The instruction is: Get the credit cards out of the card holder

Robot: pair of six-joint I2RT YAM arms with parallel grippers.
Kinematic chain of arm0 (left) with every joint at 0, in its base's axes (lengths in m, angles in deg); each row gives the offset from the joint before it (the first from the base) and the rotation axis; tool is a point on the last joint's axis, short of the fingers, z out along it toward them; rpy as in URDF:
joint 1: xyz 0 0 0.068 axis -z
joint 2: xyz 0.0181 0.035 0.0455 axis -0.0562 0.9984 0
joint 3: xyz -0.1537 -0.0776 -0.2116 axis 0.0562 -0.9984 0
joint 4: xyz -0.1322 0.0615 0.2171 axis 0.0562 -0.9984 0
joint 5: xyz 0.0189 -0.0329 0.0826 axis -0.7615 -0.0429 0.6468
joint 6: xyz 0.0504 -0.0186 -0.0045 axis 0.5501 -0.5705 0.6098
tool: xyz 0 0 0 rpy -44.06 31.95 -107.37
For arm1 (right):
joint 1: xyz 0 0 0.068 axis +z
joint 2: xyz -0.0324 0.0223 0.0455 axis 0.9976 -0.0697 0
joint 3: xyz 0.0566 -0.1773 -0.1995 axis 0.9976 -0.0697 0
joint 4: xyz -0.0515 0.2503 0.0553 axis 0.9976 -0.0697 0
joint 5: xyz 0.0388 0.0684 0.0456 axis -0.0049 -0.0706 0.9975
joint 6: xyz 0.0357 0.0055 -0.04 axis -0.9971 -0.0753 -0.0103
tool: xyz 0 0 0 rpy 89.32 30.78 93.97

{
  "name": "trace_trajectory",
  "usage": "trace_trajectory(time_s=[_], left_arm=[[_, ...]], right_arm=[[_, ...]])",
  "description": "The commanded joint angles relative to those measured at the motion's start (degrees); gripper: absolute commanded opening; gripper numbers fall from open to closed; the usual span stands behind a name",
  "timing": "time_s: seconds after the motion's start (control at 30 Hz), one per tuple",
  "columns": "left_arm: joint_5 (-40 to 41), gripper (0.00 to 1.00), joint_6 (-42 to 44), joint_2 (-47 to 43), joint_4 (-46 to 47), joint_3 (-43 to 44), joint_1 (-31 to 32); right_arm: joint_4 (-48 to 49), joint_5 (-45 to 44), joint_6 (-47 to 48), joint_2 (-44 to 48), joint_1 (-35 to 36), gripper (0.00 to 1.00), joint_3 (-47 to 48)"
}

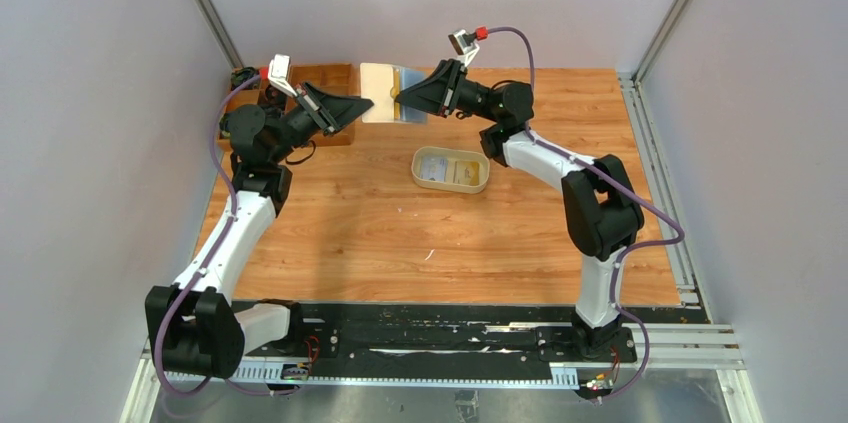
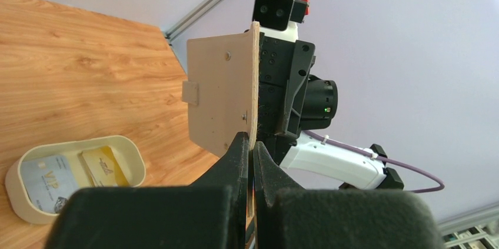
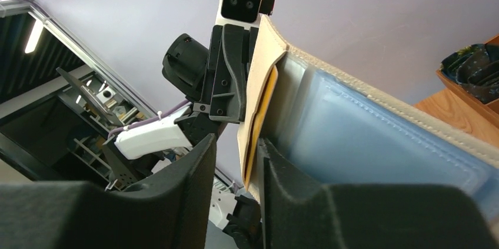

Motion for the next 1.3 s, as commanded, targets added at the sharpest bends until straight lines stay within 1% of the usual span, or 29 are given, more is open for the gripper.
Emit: trace_trajectory(time_s=[0.0,0.07,0.27,0.4,0.47,0.5,0.57,0.73,0.8,0.87,1.03,1.13,1.27], left_arm=[[-1.6,0.0,0.3,-1.1,1.0,1.3,0.6],[-1.8,0.0,0.2,-1.2,1.0,1.3,0.6],[-2.2,0.0,0.3,-1.7,1.0,0.9,0.6],[-2.6,0.0,0.4,-2.0,0.9,0.8,0.6],[-2.9,0.0,0.5,-2.1,0.9,0.9,0.7],[-3.0,0.0,0.5,-2.1,0.9,0.9,0.6],[-3.1,0.0,0.4,-2.2,1.0,1.0,0.6],[-2.3,0.21,0.0,-1.9,0.9,0.7,0.6],[-1.5,0.26,0.0,-2.0,0.9,0.4,0.6],[-0.8,0.27,0.2,-2.2,0.5,0.3,0.6],[2.9,0.26,2.9,-4.2,-4.5,0.2,-0.1],[5.7,0.25,4.7,-6.1,-8.4,0.1,-0.9],[5.7,0.22,4.9,-6.3,-9.3,0.1,-1.2]], right_arm=[[2.4,1.1,-0.9,-0.7,1.0,0.33,3.1],[2.5,1.1,-1.1,-1.0,0.9,0.27,3.6],[2.2,1.1,-1.1,-1.1,0.9,0.21,4.4],[1.3,1.1,-0.9,-1.2,1.0,0.11,4.7],[1.0,1.1,-0.9,-1.3,1.0,0.01,4.8],[0.8,1.1,-0.9,-1.4,1.1,0.0,4.9],[0.6,1.1,-0.9,-1.5,1.0,0.0,4.9],[0.1,1.3,-0.4,-1.2,1.1,0.0,4.3],[-0.3,1.4,-0.1,-1.0,1.1,0.0,4.0],[-0.6,1.4,0.3,-0.8,1.1,0.0,3.8],[-1.0,1.4,0.7,-0.6,1.0,0.0,3.3],[-1.0,1.4,0.9,-0.6,1.0,0.0,3.1],[-0.9,1.3,0.8,-0.5,1.0,0.0,3.0]])
